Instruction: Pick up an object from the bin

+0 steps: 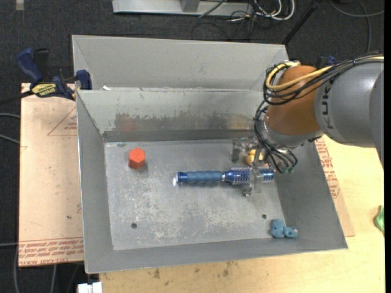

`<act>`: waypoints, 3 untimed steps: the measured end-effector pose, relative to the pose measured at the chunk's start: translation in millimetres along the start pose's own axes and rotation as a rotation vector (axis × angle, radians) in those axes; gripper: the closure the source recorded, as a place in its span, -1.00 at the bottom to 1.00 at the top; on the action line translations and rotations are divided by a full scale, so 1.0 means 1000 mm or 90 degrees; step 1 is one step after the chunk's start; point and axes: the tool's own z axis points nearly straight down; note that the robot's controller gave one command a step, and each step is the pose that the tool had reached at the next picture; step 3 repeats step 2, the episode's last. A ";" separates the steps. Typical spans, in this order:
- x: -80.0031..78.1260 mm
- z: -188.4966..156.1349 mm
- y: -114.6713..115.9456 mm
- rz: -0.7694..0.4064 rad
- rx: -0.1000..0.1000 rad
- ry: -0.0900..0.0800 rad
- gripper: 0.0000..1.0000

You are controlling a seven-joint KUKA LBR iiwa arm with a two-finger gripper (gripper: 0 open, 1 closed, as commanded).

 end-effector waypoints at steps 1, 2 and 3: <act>0.001 0.001 0.000 0.000 0.000 0.001 1.00; -0.034 -0.188 0.014 -0.023 0.002 -0.005 1.00; -0.034 -0.188 0.014 -0.023 0.002 -0.005 1.00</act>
Offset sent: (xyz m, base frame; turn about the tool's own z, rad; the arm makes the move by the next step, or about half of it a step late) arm 0.0000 0.0000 0.0000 0.0000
